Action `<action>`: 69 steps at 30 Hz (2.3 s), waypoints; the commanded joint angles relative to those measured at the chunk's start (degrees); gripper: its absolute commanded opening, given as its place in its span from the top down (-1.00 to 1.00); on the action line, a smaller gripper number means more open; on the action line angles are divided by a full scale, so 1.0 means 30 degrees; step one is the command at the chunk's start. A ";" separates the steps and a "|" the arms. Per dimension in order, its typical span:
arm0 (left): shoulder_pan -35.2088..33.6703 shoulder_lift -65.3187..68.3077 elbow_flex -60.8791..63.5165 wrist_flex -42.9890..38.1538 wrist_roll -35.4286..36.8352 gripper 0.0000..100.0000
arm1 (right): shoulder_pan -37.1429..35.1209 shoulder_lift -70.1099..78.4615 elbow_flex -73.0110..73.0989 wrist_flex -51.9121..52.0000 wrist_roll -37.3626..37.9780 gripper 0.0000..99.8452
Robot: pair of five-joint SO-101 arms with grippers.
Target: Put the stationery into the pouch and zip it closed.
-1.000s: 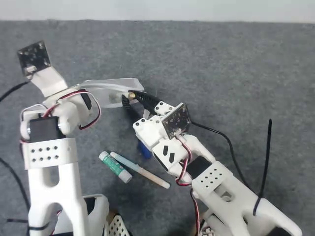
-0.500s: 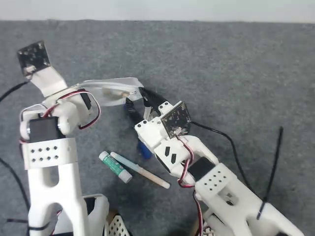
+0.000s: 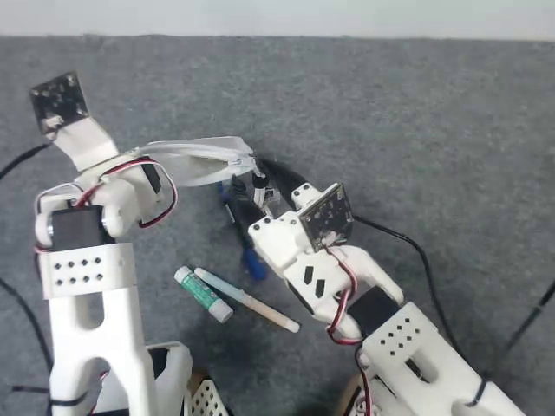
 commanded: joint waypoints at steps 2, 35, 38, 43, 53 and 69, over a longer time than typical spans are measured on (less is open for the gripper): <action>-0.0645 -0.0850 -0.0161 -0.0733 0.0088 0.98 | 0.0835 -0.0864 -0.0967 0.0103 -0.0205 0.75; -0.8410 -0.0850 -0.0337 -0.2579 0.1465 0.98 | 0.0835 0.2740 -0.3810 0.5846 0.0791 0.75; -0.8410 -0.0850 -0.0308 -0.2579 0.1465 0.98 | 0.0835 0.4645 -0.4630 0.5905 0.0733 0.75; -0.8410 -0.0850 -0.0249 -0.2549 0.1465 0.98 | 0.0278 0.7780 -0.5861 0.5905 0.0733 0.75; -0.8410 -0.0762 -0.0249 -0.2549 0.1465 0.98 | -0.0542 1.2645 -0.8088 0.5905 0.0703 0.74; -0.8352 -0.0733 -0.0249 -0.2579 0.1465 0.98 | -0.0542 1.8593 -1.3275 0.9363 0.0703 0.74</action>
